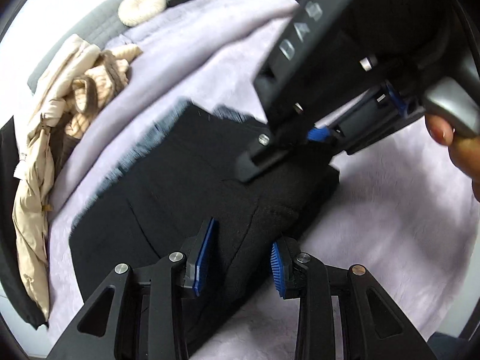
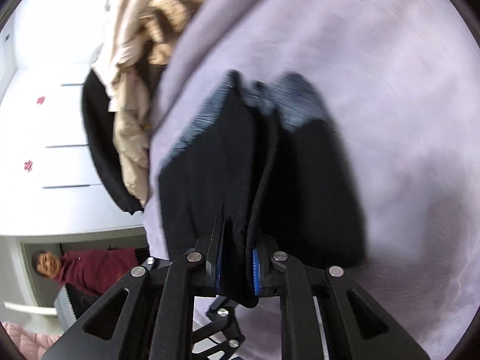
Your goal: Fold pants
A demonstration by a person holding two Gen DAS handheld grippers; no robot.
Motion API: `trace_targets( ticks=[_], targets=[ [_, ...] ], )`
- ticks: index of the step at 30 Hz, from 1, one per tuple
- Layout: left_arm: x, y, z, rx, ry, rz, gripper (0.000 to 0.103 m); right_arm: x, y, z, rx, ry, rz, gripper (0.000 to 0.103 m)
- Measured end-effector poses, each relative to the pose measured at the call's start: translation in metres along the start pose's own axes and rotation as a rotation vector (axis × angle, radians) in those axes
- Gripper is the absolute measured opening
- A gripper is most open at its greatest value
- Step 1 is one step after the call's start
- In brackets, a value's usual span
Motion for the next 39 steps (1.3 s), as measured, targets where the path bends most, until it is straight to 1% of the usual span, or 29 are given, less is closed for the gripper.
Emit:
trace_targets(
  ticks=[1, 4, 6, 7, 8, 9, 10, 12, 14, 15, 17, 19, 20, 22, 23, 26, 29, 30, 31, 32, 34, 36, 38, 39],
  targets=[
    [0.000, -0.004, -0.002, 0.017, -0.023, -0.009, 0.048, -0.004, -0.002, 0.002, 0.000, 0.001, 0.001, 0.016],
    [0.015, -0.013, -0.019, 0.026, -0.059, -0.046, 0.048, -0.005, 0.002, -0.002, -0.007, -0.002, -0.010, 0.016],
    [0.030, -0.023, -0.029, 0.031, -0.057, -0.082, 0.048, -0.003, 0.004, -0.003, -0.001, -0.037, -0.040, 0.016],
    [0.041, -0.027, -0.036, 0.031, -0.047, -0.122, 0.049, -0.002, 0.004, -0.004, 0.002, -0.055, -0.059, 0.016],
    [0.049, -0.031, -0.041, 0.034, -0.036, -0.163, 0.053, 0.001, 0.004, -0.005, 0.005, -0.073, -0.077, 0.016],
    [0.072, -0.037, -0.046, 0.046, -0.007, -0.248, 0.072, -0.001, 0.002, -0.004, 0.009, -0.095, -0.095, 0.016],
    [0.089, -0.043, -0.049, 0.046, 0.025, -0.324, 0.082, -0.001, 0.001, -0.004, 0.012, -0.115, -0.105, 0.016],
    [0.121, -0.052, -0.052, 0.059, 0.064, -0.436, 0.082, -0.004, -0.002, -0.006, 0.012, -0.143, -0.111, 0.016],
    [0.156, -0.065, -0.044, 0.102, 0.092, -0.545, 0.082, -0.005, -0.004, -0.007, 0.007, -0.158, -0.112, 0.016],
    [0.162, -0.069, -0.041, 0.115, 0.099, -0.571, 0.082, -0.006, -0.004, -0.008, 0.003, -0.173, -0.113, 0.018],
    [0.182, -0.081, -0.027, 0.169, 0.107, -0.638, 0.082, -0.007, -0.006, -0.012, -0.003, -0.215, -0.120, 0.020],
    [0.188, -0.086, -0.021, 0.194, 0.097, -0.674, 0.082, -0.003, -0.004, -0.019, -0.019, -0.265, -0.123, 0.022],
    [0.191, -0.086, -0.017, 0.196, 0.088, -0.680, 0.082, 0.000, -0.003, -0.023, -0.031, -0.297, -0.129, 0.027],
    [0.184, -0.086, -0.009, 0.214, 0.084, -0.668, 0.082, 0.007, -0.001, -0.035, -0.067, -0.379, -0.163, 0.027],
    [0.175, -0.087, -0.003, 0.228, 0.075, -0.657, 0.082, 0.014, -0.001, -0.043, -0.092, -0.399, -0.185, 0.027],
    [0.161, -0.094, 0.005, 0.253, 0.058, -0.654, 0.082, 0.033, -0.006, -0.050, -0.120, -0.382, -0.226, 0.027],
    [0.157, -0.093, 0.004, 0.243, 0.077, -0.644, 0.082, 0.049, -0.014, -0.030, -0.083, -0.377, -0.276, 0.027],
    [0.159, -0.092, 0.003, 0.245, 0.082, -0.642, 0.088, 0.048, -0.017, -0.019, -0.060, -0.401, -0.293, 0.027],
    [0.160, -0.094, 0.003, 0.259, 0.100, -0.640, 0.098, 0.045, -0.018, -0.009, -0.038, -0.432, -0.296, 0.027],
    [0.160, -0.096, 0.002, 0.272, 0.106, -0.643, 0.101, 0.040, -0.018, 0.000, -0.018, -0.467, -0.294, 0.027],
    [0.160, -0.099, 0.002, 0.286, 0.080, -0.658, 0.102, 0.030, -0.017, 0.010, -0.008, -0.518, -0.296, 0.027],
    [0.160, -0.100, -0.003, 0.289, 0.078, -0.661, 0.102, 0.030, -0.016, 0.011, -0.014, -0.535, -0.313, 0.027],
    [0.158, -0.101, -0.011, 0.294, 0.080, -0.641, 0.102, 0.033, -0.016, 0.009, -0.015, -0.548, -0.324, 0.027],
    [0.156, -0.102, -0.013, 0.297, 0.078, -0.638, 0.102, 0.033, -0.016, 0.006, -0.018, -0.572, -0.329, 0.027]
  ],
)
Point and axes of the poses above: each gripper's, at about its wrist camera, not at the fingertips, and z roughly the way its jaws point, x to its left, y to its top, the point moved 7 cm from there along z, roughly the way its jaws point, and after that the axes turned 1 degree about -z, right-handed, at the moved point
